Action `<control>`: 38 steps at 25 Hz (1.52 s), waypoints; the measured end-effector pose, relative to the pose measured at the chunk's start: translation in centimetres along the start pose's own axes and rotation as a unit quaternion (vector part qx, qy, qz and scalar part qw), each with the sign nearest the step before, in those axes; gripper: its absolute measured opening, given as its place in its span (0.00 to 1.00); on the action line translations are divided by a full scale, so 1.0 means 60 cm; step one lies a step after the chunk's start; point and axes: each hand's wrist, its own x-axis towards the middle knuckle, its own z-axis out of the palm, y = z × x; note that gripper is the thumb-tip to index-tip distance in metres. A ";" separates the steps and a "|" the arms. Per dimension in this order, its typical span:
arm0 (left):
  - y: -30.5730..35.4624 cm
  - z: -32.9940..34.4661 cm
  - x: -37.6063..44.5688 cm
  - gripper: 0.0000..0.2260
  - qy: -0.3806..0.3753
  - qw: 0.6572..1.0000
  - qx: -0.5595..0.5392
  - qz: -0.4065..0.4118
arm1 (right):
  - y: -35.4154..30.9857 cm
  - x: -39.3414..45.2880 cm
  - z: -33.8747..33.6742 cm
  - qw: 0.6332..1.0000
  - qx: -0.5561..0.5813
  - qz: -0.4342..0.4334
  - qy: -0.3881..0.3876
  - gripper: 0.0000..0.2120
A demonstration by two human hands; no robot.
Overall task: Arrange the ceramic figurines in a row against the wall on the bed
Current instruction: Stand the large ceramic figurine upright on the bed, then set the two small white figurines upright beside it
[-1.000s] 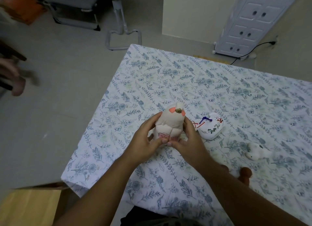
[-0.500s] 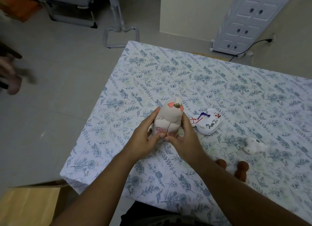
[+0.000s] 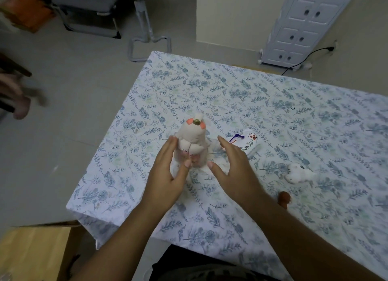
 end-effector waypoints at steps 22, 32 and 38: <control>0.137 0.296 -0.008 0.29 -0.112 0.962 0.243 0.054 | 0.282 -0.106 -0.243 0.962 -0.232 0.143 0.006 0.30; 0.085 0.263 0.126 0.27 -0.092 0.963 0.251 -0.026 | 0.276 -0.041 -0.188 0.972 -0.123 0.201 0.011 0.26; 0.062 0.265 0.175 0.22 -0.200 0.960 0.198 -0.009 | 0.248 -0.009 -0.161 0.978 -0.126 0.166 -0.007 0.29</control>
